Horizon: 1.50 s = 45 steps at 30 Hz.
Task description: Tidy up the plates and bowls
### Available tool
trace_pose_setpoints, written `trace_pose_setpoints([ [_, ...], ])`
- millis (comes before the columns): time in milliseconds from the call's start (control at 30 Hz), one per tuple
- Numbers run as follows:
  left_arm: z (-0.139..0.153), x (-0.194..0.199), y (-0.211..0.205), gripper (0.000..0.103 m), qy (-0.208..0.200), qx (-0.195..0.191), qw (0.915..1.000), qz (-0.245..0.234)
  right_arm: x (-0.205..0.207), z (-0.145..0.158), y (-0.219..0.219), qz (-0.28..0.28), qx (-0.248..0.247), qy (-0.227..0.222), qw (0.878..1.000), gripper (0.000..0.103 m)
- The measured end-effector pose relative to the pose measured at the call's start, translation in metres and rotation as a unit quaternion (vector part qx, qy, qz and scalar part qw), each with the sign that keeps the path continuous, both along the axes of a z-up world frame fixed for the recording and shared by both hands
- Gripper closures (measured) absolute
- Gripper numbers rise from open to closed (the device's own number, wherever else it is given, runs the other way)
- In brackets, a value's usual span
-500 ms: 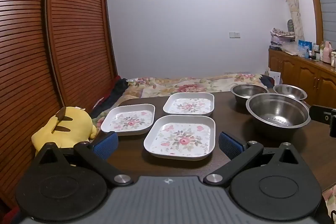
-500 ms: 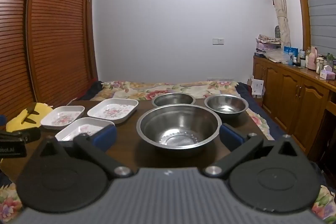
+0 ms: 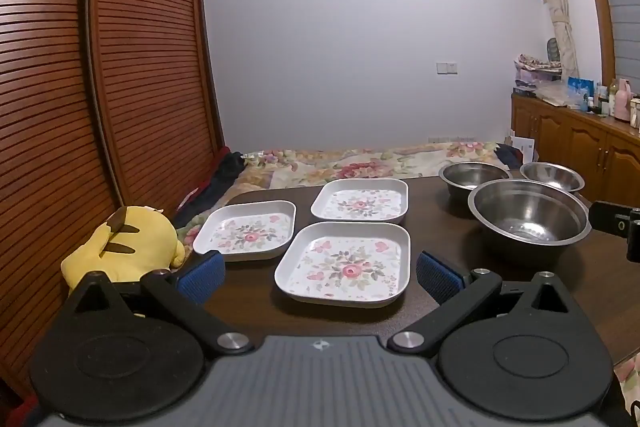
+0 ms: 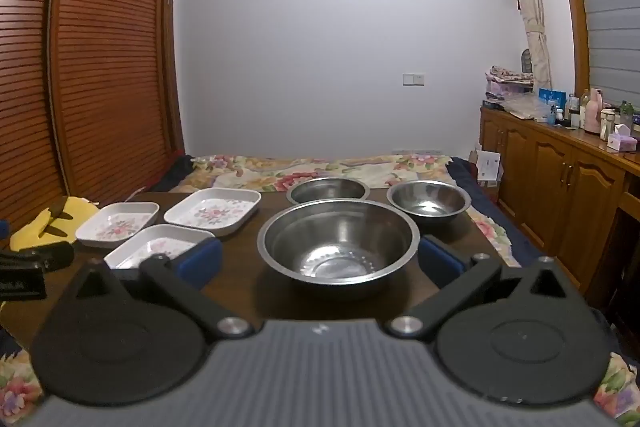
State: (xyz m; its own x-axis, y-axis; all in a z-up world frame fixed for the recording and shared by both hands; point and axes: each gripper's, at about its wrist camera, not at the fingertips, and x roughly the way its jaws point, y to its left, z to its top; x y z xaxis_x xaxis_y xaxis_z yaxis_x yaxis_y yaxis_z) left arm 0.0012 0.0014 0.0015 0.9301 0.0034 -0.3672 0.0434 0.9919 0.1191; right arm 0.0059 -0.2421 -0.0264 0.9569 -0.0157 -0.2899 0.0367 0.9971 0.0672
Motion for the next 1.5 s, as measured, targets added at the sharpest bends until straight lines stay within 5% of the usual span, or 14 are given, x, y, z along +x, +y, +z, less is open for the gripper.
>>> trace_pose_setpoints([
  [1500, 0.0075, -0.0055, 0.0014, 0.0, -0.003, 0.001, 1.0, 0.0, 0.0013, -0.0019, -0.003, -0.009, -0.004, 0.003, 1.0, 0.0],
])
